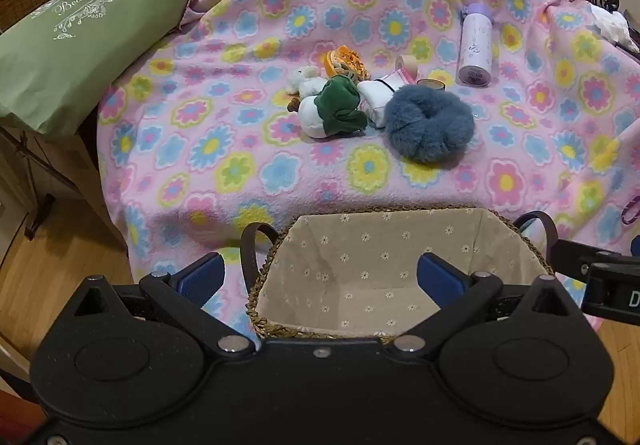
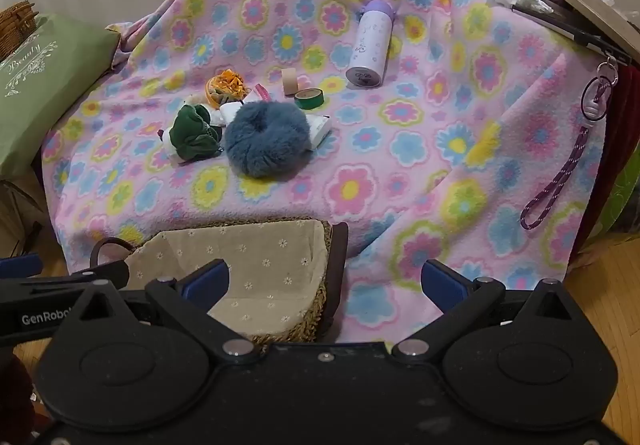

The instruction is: Organize soft objects

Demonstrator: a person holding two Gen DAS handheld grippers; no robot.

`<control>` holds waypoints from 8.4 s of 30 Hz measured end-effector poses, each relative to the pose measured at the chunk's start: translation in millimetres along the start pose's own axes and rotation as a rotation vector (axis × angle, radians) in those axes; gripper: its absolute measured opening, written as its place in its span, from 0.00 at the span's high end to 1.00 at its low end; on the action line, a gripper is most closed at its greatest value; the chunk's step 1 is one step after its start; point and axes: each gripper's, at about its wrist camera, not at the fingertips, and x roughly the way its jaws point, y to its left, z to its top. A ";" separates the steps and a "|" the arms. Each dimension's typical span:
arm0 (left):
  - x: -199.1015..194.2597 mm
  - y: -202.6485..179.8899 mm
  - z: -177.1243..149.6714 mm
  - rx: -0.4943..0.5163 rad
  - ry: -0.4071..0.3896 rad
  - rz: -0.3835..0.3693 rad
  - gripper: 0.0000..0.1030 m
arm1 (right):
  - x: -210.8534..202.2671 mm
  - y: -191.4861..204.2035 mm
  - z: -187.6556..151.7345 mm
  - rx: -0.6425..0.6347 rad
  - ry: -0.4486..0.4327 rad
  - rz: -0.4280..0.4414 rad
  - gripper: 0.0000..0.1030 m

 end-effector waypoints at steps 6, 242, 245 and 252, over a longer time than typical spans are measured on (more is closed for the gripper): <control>-0.1 0.2 0.0 -0.004 0.001 -0.002 0.04 | -0.3 0.5 -0.9 -0.002 -0.006 0.000 0.00; 46.9 13.8 45.7 -0.057 -0.007 -0.202 0.38 | 25.1 21.7 41.1 -0.032 -0.267 0.109 0.77; 37.1 10.6 35.1 -0.052 -0.017 -0.191 0.38 | 13.2 22.3 23.9 -0.044 -0.273 0.127 0.76; 17.6 7.6 13.2 -0.064 -0.029 -0.177 0.38 | -9.1 23.5 -9.0 -0.064 -0.297 0.141 0.76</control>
